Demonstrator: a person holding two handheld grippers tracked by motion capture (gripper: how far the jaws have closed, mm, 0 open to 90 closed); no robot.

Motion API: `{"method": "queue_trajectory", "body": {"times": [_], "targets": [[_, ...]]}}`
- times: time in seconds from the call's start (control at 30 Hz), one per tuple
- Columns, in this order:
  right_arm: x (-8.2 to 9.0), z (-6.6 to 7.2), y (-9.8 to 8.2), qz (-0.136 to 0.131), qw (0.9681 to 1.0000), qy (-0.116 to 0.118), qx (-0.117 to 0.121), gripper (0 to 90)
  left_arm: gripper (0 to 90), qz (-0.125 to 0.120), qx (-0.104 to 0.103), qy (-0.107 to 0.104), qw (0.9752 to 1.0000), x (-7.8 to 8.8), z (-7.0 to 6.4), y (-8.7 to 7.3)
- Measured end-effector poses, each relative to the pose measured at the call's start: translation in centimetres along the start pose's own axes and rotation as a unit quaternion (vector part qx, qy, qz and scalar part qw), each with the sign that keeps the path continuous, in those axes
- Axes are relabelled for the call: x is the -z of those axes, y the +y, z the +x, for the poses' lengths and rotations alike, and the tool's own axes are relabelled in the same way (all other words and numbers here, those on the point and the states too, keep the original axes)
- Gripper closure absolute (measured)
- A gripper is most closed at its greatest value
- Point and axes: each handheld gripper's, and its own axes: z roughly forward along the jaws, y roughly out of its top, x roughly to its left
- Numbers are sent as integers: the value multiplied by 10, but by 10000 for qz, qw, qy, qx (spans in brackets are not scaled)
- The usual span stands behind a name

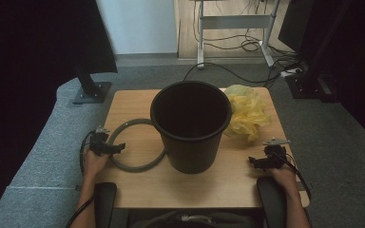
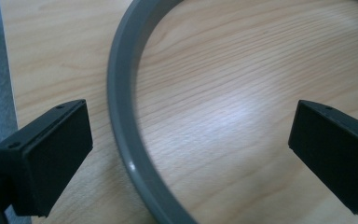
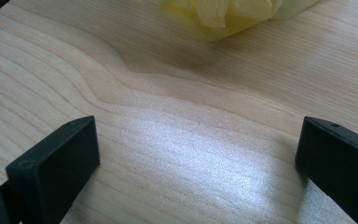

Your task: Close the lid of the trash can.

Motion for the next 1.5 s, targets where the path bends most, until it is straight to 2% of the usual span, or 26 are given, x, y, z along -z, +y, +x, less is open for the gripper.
{"method": "queue_trajectory", "body": {"times": [0.2,0.23,0.33,0.57,0.63,0.7,0.77,0.9,1.03,1.23,1.4,1.5], "targets": [[0,0,0,-5,10000,-2,-5,0,0,232,-30,2,9997,-13,-1,-3],[0,0,0,-5,10000,-3,-4,0,0,215,-80,72,9997,-15,-1,-4],[0,0,0,-6,10000,-3,-4,0,0,103,3,129,9999,-15,1,-6],[0,0,0,-8,10000,-2,-2,0,1,61,131,236,9996,-16,2,-5],[0,0,0,-7,10000,0,0,0,31,15,187,293,9994,-15,3,-6],[0,0,0,-8,10000,2,1,0,71,-39,257,356,9990,-13,4,-6],[0,0,0,-8,10000,2,2,0,177,-51,403,476,9980,-10,6,-5],[0,0,0,-8,10000,1,0,0,388,-44,557,598,9966,-5,10,-5],[0,0,0,-7,10000,2,1,0,563,24,618,607,9962,-5,11,-1],[0,0,0,-7,10000,3,-1,0,748,130,771,629,9949,-5,13,3],[0,0,0,-1,10000,12,8,0,781,187,761,593,9952,-5,14,5],[0,1,0,-8,10000,9,4,0,784,145,852,479,9951,-4,17,4]]}}
